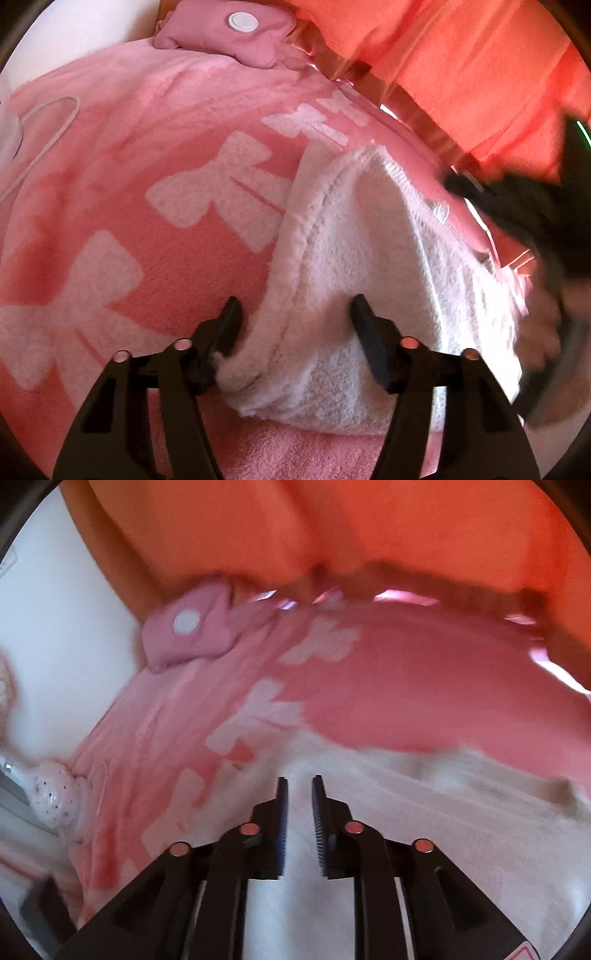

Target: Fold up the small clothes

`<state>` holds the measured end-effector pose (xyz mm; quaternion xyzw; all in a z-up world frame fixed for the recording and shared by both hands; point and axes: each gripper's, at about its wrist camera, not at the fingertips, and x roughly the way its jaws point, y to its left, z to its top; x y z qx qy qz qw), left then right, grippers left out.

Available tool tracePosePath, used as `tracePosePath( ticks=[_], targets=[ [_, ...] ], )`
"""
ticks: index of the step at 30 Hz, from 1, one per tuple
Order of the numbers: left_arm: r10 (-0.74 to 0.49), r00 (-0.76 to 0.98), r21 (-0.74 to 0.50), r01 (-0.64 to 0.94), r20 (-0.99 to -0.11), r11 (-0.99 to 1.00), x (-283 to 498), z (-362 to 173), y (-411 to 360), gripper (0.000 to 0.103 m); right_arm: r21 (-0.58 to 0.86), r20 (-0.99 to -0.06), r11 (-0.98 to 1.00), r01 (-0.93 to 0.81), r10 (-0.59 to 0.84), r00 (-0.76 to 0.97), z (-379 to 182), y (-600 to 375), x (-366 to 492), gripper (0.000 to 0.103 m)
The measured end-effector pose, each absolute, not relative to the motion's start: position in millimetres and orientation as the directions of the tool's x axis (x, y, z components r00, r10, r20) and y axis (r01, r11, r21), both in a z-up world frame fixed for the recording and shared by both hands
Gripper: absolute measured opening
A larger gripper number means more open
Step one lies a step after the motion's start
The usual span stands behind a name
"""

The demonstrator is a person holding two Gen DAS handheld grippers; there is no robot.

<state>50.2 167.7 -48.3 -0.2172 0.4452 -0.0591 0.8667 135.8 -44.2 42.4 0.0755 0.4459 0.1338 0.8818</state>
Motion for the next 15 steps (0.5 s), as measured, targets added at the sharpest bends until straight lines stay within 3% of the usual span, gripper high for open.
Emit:
tracePosePath(
  ticks=[5, 6, 9, 15],
  targets=[
    [-0.327, 0.6, -0.473, -0.097, -0.73, 0.876, 47, -46, 169, 0.04, 0.179, -0.814, 0.984, -0.02, 0.16, 0.558, 15, -118, 56, 0.024],
    [-0.33, 0.605, -0.477, -0.095, -0.725, 0.874, 46, -45, 169, 0.034, 0.177, -0.824, 0.984, 0.009, 0.143, 0.548, 6, -129, 43, 0.024],
    [-0.327, 0.629, -0.465, -0.063, -0.705, 0.883, 42, -33, 165, 0.022, 0.256, -0.812, 0.966, 0.043, 0.191, 0.552, -15, -162, 18, 0.023],
    [-0.381, 0.71, -0.457, 0.094, -0.592, 0.885, 23, 45, 130, 0.019, 0.322, -0.798, 0.946, 0.046, 0.245, 0.55, -18, -172, 20, 0.028]
  ],
)
